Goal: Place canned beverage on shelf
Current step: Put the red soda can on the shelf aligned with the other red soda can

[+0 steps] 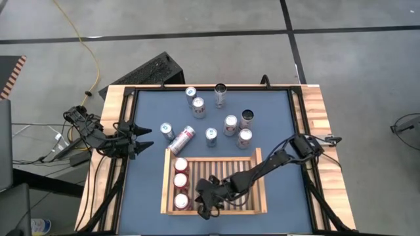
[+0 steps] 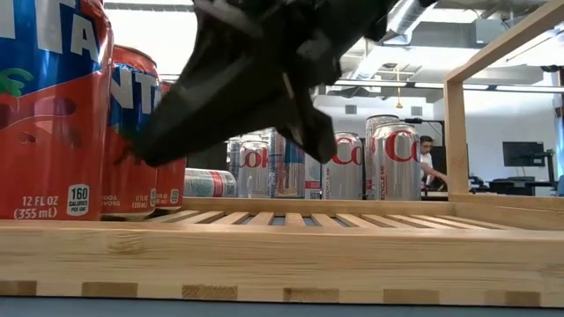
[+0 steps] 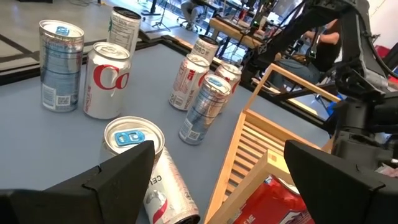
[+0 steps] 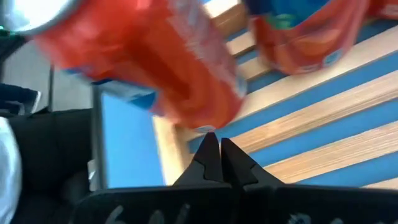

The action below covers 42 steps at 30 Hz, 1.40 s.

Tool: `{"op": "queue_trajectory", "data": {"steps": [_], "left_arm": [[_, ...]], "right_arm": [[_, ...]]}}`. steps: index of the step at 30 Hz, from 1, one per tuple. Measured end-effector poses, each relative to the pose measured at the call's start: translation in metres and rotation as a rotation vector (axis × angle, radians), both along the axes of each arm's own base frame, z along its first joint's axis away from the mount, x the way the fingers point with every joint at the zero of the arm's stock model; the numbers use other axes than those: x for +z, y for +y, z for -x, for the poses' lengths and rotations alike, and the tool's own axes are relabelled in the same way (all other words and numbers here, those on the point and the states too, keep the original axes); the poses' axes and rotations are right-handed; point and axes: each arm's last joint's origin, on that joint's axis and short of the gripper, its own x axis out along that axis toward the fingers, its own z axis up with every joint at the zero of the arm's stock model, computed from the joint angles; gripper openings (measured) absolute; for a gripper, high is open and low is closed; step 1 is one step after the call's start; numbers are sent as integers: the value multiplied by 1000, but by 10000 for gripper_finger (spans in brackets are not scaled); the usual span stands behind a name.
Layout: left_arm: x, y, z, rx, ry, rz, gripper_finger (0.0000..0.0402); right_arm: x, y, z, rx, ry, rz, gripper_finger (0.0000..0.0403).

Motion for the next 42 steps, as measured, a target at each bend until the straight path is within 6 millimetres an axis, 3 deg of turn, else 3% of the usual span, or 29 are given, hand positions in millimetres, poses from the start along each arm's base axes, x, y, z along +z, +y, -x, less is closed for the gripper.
{"op": "queue_trajectory", "data": {"steps": [5, 22, 34, 42], "left_arm": [[0, 0, 0, 0, 0, 0, 348], [0, 0, 0, 0, -1, 6, 348], [0, 0, 0, 1, -1, 5, 348], [0, 0, 0, 1, -1, 6, 348]], "right_arm": [[1, 9, 4, 10, -14, -11, 0], [7, -9, -11, 36, -92, 9, 0], [6, 7, -2, 56, -70, -16, 0], [11, -6, -12, 93, -130, -3, 0]]}}
